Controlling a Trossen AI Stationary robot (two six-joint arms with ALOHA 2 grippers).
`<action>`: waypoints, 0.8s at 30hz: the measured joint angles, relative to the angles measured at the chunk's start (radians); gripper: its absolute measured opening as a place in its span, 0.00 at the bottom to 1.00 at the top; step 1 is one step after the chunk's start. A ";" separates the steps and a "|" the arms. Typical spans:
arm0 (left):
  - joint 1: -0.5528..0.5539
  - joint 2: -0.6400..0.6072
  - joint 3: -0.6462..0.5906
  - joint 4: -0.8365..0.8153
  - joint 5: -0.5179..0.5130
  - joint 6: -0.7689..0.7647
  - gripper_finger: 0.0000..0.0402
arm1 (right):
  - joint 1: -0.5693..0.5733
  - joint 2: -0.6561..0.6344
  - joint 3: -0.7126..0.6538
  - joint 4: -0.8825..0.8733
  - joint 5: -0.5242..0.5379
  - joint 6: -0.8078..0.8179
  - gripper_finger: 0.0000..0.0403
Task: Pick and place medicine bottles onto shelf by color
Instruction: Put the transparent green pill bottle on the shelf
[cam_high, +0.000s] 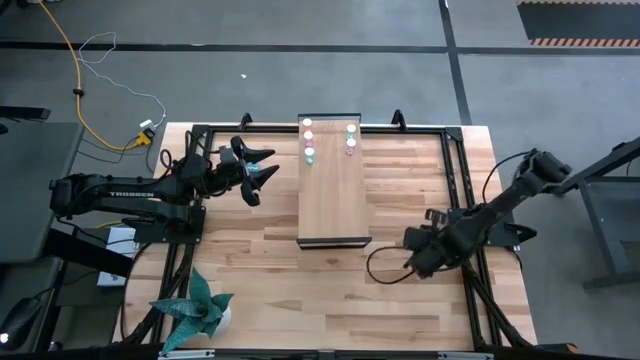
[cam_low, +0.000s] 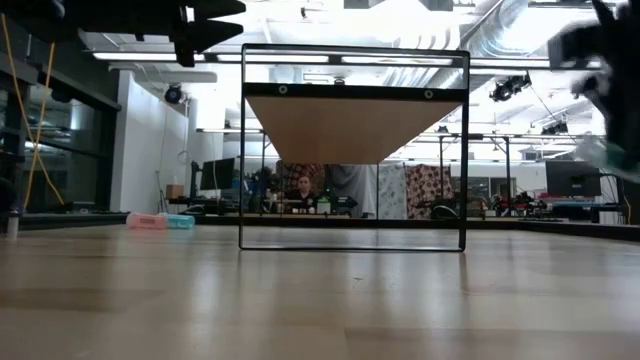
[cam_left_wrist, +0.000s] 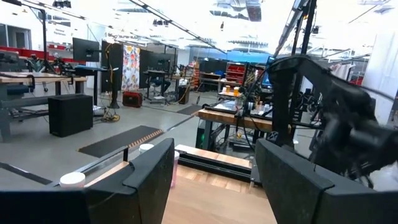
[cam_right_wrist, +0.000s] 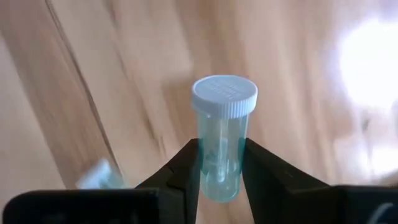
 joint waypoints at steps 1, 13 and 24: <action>0.000 0.000 0.000 0.000 0.000 0.000 0.53 | 0.000 -0.031 0.005 0.017 0.045 0.002 0.22; 0.000 0.000 0.000 0.000 0.113 0.000 0.53 | -0.139 -0.336 -0.152 0.800 0.422 -0.568 0.22; 0.000 0.000 0.000 0.007 0.096 0.000 0.53 | -0.548 -0.238 -0.436 1.713 0.018 -1.004 0.22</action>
